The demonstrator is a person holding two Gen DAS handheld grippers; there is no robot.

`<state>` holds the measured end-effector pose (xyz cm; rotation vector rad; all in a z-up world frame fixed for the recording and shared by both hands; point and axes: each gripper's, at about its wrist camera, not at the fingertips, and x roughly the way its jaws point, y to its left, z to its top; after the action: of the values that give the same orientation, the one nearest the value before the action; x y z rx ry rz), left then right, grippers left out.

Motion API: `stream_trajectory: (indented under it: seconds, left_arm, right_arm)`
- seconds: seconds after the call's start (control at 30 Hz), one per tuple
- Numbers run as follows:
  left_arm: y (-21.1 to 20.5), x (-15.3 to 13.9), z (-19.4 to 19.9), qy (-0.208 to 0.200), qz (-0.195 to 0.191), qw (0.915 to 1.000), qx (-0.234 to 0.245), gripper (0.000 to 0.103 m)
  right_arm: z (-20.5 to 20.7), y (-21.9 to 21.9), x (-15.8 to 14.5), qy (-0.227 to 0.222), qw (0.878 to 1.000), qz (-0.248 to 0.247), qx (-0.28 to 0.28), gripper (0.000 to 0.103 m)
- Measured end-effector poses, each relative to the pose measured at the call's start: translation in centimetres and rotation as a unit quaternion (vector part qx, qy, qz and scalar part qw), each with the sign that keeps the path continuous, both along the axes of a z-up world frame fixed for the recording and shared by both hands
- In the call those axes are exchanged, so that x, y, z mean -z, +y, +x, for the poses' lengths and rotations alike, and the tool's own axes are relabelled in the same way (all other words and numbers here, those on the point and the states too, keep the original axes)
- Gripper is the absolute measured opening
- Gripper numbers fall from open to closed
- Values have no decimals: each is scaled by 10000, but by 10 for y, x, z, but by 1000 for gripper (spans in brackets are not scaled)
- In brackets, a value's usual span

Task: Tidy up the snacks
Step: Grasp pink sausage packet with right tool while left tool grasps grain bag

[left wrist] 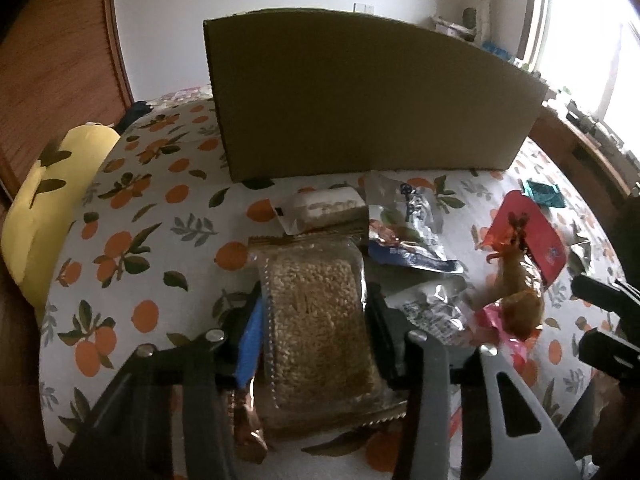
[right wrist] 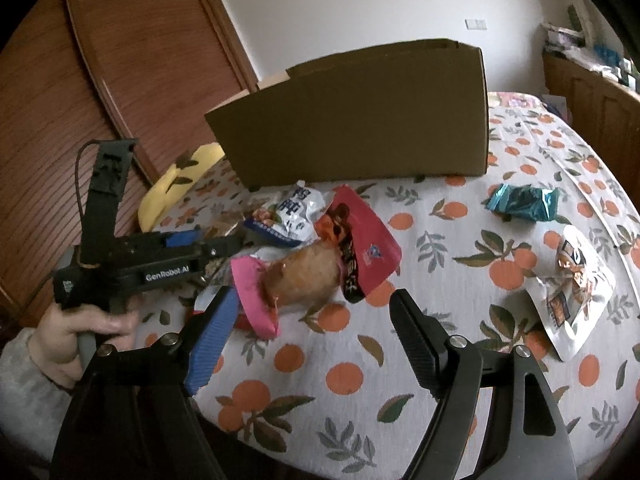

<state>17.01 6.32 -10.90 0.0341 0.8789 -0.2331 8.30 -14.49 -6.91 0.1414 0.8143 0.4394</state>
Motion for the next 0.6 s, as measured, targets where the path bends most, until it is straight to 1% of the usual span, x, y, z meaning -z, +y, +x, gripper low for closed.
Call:
stream_trajectory:
  seconds: [0.13,0.27,0.37,0.53,0.6]
  left_arm:
    - [4,-3,-6,-115,-282,9995,28,45]
    - [11,-14,-16,-304,-554,9980,8,45]
    - [16,-18,-23,-361,-767,9964,-21,45]
    - [17,-25,-36,-498,-858,9951,-32,45]
    - [17,-28,-40,-543,-885,9946,-2,45]
  right_arm:
    - [3,2,4,189,9998,80,-15,80]
    - [14,6,11,393,9991,145,23,80]
    - [23,9,13,487,9987,166,-1,80]
    - [42,12,13,596,9981,150,55,80]
    - [49,14,12,598,9981,77,119,77]
